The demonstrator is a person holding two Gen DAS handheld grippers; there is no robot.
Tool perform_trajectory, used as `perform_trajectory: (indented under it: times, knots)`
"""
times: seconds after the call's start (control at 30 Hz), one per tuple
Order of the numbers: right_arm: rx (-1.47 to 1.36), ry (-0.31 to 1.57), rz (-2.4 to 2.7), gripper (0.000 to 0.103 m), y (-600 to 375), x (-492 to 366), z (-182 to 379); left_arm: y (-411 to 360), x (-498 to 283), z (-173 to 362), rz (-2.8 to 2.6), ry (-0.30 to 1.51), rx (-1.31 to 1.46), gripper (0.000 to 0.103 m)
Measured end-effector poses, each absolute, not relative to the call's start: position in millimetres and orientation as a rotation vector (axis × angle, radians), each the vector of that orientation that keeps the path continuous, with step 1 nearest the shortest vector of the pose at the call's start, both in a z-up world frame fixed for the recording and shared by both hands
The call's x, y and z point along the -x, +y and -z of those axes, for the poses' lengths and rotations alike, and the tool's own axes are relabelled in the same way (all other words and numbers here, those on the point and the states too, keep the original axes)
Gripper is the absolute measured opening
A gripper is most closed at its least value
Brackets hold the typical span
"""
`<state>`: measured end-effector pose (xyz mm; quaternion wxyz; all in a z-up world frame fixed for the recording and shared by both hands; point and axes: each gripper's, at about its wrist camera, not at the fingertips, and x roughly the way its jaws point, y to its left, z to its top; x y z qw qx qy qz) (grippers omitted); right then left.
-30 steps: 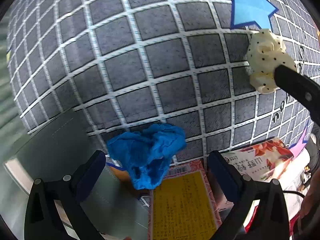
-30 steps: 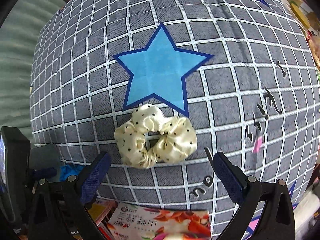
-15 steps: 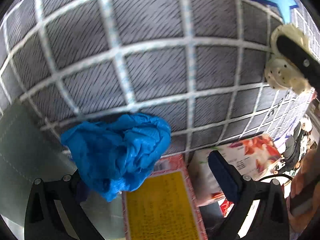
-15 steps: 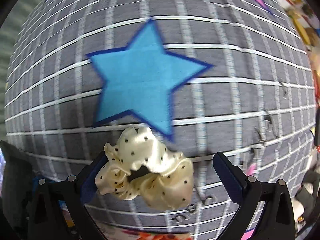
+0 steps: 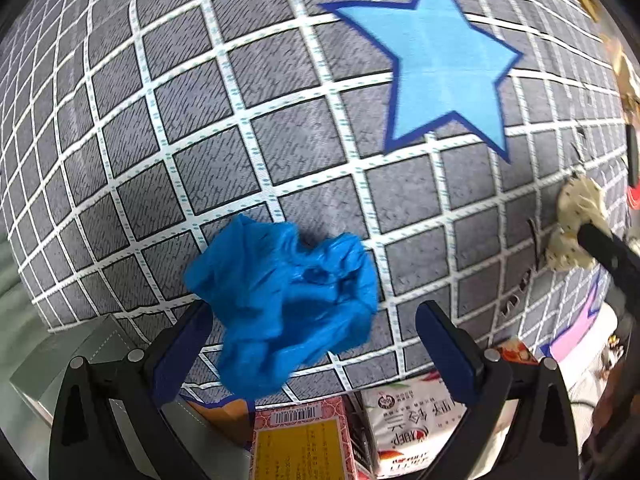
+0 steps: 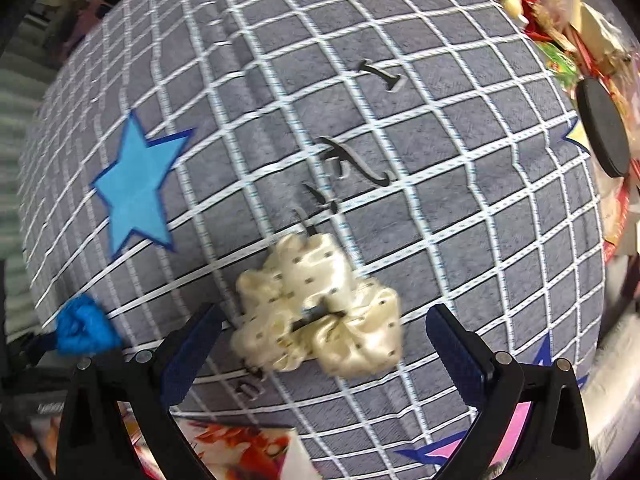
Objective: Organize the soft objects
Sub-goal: 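Grasp the blue cloth with left tool while right tool grasps the cream polka-dot scrunchie, then lift the blue cloth and polka-dot scrunchie toward the white box with both tools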
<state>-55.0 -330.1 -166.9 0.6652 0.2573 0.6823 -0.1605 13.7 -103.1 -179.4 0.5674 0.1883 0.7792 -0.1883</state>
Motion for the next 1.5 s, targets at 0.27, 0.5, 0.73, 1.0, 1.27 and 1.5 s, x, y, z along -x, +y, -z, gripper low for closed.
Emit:
perform_trajectory:
  times: [0.27, 0.5, 0.73, 1.0, 1.27, 1.5]
  knots:
    - [-0.528, 1.630, 0.355, 0.103, -310.1, 46.0, 207.2, -111.1, -36.5, 225.5, 0.386, 1.879, -0.466, 0.102]
    - [-0.472, 1.644, 0.378, 0.103, -308.8, 49.9, 220.0, -128.0, -46.9, 244.0, 0.375, 1.885, -0.468, 0.103]
    - [-0.472, 1.635, 0.387, 0.103, -304.2, 45.1, 217.4, -114.8, -53.3, 228.1, 0.366, 1.895, -0.458, 0.103]
    - [-0.446, 1.636, 0.378, 0.094, -294.3, 59.3, 195.6, -102.0, -44.6, 214.1, 0.346, 1.885, -0.408, 0.079]
    - [-0.487, 1.593, 0.340, 0.029, -298.9, 73.1, 173.6, -105.7, -24.9, 168.4, 0.430, 1.730, -0.411, 0.034]
    - [-0.579, 1.503, 0.296, 0.029, -291.3, 95.5, 136.8, -109.4, 14.9, 111.9, 0.530, 1.513, -0.487, 0.034]
